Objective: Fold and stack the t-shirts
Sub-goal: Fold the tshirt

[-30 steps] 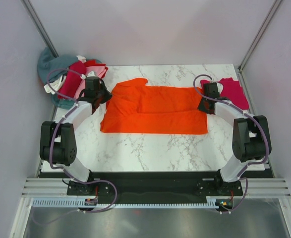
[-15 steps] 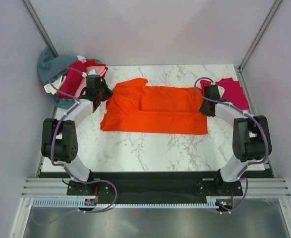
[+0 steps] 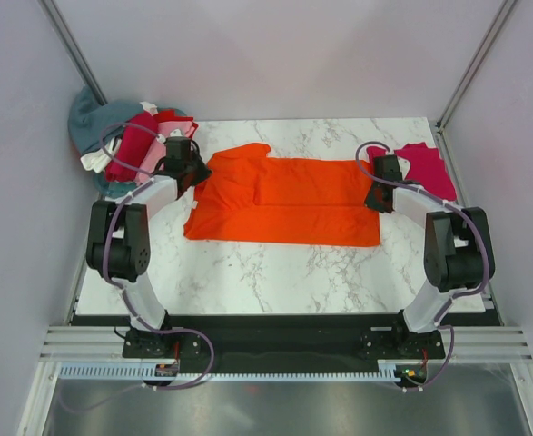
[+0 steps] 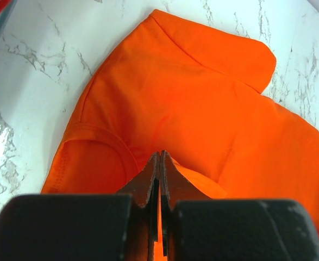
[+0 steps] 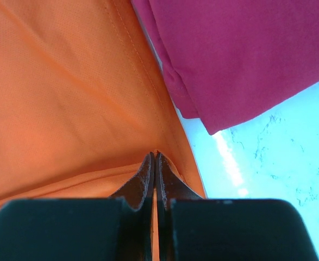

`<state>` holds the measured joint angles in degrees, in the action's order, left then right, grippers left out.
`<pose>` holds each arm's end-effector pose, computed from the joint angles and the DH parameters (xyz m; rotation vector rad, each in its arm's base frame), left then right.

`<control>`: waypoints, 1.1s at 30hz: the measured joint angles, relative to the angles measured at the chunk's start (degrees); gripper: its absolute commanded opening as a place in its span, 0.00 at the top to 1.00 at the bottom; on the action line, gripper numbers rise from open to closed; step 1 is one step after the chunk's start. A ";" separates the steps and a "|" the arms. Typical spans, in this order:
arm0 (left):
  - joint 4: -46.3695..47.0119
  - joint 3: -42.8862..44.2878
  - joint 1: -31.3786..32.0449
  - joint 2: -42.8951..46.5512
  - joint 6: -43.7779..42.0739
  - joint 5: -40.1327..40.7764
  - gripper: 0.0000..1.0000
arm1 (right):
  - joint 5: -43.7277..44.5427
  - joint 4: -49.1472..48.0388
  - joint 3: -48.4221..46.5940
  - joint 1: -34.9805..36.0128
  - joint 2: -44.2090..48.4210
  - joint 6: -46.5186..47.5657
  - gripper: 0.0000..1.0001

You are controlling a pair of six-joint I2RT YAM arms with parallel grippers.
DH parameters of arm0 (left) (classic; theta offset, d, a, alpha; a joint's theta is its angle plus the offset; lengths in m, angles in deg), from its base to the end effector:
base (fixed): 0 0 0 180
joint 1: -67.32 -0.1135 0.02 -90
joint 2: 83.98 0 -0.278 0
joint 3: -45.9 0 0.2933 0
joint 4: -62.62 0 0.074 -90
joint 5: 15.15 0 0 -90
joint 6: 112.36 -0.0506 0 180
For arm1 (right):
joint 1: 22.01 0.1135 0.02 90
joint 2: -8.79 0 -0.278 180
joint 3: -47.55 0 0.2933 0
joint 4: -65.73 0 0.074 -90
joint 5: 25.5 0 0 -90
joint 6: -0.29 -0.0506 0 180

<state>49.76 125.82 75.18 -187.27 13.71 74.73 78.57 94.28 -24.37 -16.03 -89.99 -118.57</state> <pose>0.4494 -0.0621 0.1941 -0.5439 2.1694 -0.4263 0.3931 0.0288 0.1544 0.5888 2.4263 -0.0612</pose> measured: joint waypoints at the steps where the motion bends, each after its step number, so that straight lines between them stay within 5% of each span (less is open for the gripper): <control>1: 0.02 0.39 0.00 -0.61 0.09 0.00 0.98 | 0.00 -0.04 -0.07 0.00 -0.22 -0.17 0.82; 3: 0.20 1.27 0.00 -2.12 0.13 0.00 0.91 | -0.04 -0.04 -0.11 0.00 -0.59 -0.44 0.60; 4: 0.22 1.55 0.00 -2.78 0.13 0.00 0.87 | -0.07 -0.02 -0.11 0.00 -0.68 -0.87 0.57; 11: -0.94 4.72 0.02 -6.14 0.76 -0.96 0.59 | -0.22 -0.42 -0.07 -0.09 -0.37 -0.90 0.55; 15: -2.27 5.46 0.31 -5.79 0.76 -1.05 0.36 | -0.66 -1.11 1.88 -0.15 3.04 -1.01 0.56; 20: -5.68 4.94 1.18 -2.23 0.96 -0.87 0.35 | -2.32 -2.21 7.41 -0.13 11.74 -1.46 0.58; 26: -6.45 -5.42 2.14 13.11 1.88 0.00 0.40 | -4.57 -2.89 14.93 0.50 20.22 -1.95 0.60; 33: -6.10 -22.40 2.23 28.59 4.59 1.25 0.42 | -5.68 -2.34 20.52 2.91 21.38 -2.32 0.83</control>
<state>43.66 103.41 77.41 -158.68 18.30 75.98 72.88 91.94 -3.85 -13.12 -68.61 -120.89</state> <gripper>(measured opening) 0.586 0.221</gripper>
